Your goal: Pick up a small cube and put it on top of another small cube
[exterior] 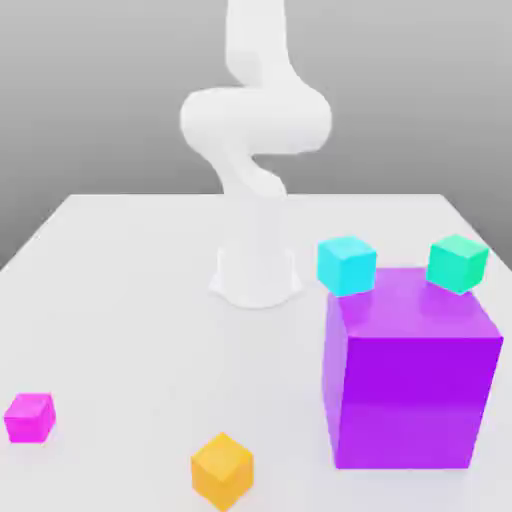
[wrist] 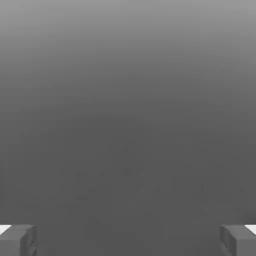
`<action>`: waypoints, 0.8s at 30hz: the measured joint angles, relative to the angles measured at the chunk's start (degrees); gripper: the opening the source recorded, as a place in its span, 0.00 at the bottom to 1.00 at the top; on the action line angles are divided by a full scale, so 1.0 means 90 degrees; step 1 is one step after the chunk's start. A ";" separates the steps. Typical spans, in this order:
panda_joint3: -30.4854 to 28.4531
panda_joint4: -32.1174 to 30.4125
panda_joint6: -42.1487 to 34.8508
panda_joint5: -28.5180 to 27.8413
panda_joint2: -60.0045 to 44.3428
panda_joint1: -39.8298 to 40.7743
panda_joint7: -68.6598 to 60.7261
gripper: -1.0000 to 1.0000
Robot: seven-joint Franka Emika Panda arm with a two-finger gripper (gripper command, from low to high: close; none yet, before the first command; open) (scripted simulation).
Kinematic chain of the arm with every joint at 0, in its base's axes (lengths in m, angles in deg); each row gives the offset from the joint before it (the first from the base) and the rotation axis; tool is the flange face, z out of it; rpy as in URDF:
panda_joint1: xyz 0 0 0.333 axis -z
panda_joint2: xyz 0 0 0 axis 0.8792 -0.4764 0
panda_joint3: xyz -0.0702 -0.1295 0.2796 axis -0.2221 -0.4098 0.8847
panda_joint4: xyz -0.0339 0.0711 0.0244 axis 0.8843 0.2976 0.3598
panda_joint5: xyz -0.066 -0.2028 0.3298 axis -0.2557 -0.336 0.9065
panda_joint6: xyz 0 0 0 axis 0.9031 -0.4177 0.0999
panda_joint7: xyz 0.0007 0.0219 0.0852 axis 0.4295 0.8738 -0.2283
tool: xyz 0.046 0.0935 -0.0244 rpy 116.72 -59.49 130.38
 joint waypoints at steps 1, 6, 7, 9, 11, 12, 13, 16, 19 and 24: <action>0.0017 -0.0040 0.0101 -0.0054 -0.0251 0.0178 0.0248 0.50; 0.0041 -0.0228 0.0570 -0.0299 -0.1428 0.0973 0.1403 0.50; 0.0030 -0.0265 0.0661 -0.0347 -0.1660 0.1116 0.1631 0.50; -0.0017 -0.0338 0.0845 -0.0441 -0.2124 0.1380 0.2084 0.50; -0.0085 -0.0412 0.1029 -0.0517 -0.2586 0.1627 0.2523 0.50; -0.0127 -0.0449 0.1121 -0.0547 -0.2817 0.1744 0.2737 0.50; -0.0181 -0.0486 0.1214 -0.0571 -0.3047 0.1848 0.2947 0.50; -0.0364 -0.0598 0.1494 -0.0578 -0.3737 0.2137 0.3531 0.50; -0.0543 -0.0714 0.1784 -0.0456 -0.4425 0.2557 0.4020 0.50; -0.0715 -0.0907 0.2266 0.0085 -0.5567 0.2966 0.4597 0.50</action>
